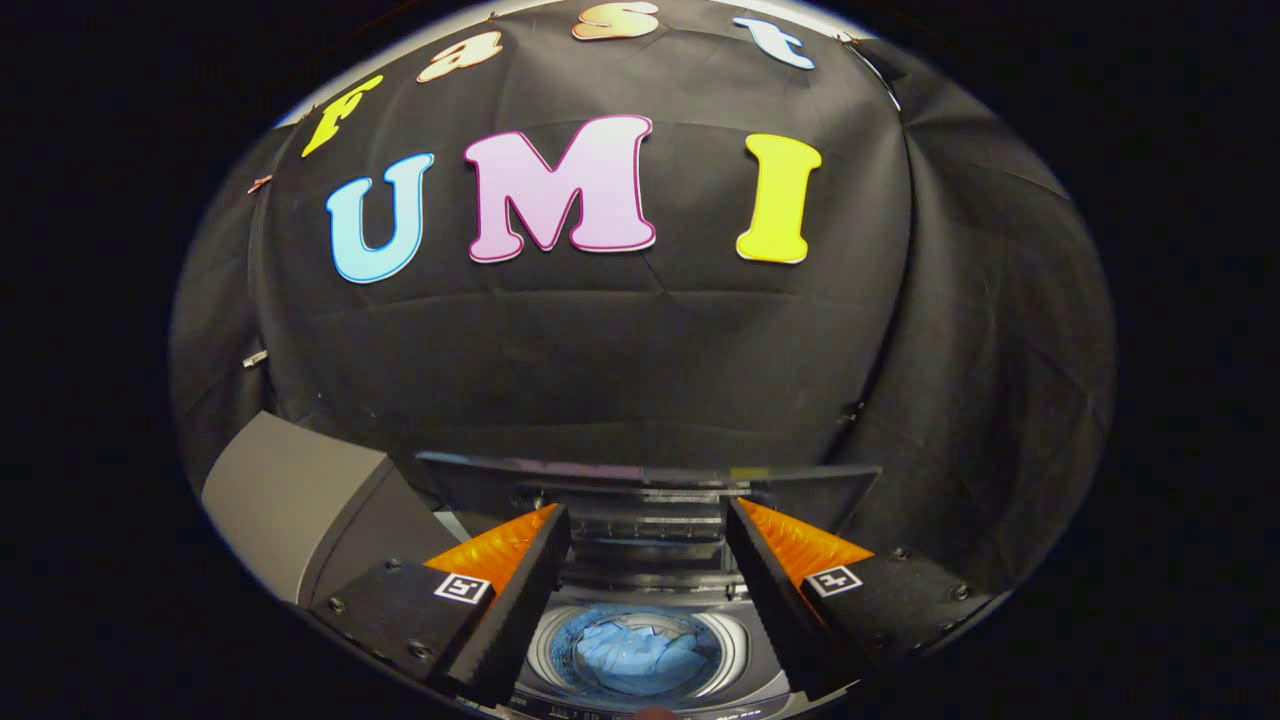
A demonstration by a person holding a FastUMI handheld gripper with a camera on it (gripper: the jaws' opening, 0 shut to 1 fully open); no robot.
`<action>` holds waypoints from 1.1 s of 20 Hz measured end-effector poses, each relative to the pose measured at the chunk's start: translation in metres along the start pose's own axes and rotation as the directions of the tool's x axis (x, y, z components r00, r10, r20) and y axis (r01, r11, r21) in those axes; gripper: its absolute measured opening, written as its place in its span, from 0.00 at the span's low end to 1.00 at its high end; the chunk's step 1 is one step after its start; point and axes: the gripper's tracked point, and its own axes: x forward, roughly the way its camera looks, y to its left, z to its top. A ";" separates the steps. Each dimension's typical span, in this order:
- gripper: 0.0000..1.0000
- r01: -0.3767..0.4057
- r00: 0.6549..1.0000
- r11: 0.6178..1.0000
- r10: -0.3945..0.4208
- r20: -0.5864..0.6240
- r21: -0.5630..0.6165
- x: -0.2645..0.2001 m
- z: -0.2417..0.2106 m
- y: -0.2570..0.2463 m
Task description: Put the clothes into the washing machine and then close the washing machine lid.
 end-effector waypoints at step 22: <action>0.99 -0.011 0.999 0.999 0.013 -0.049 0.043 0.061 0.000 0.007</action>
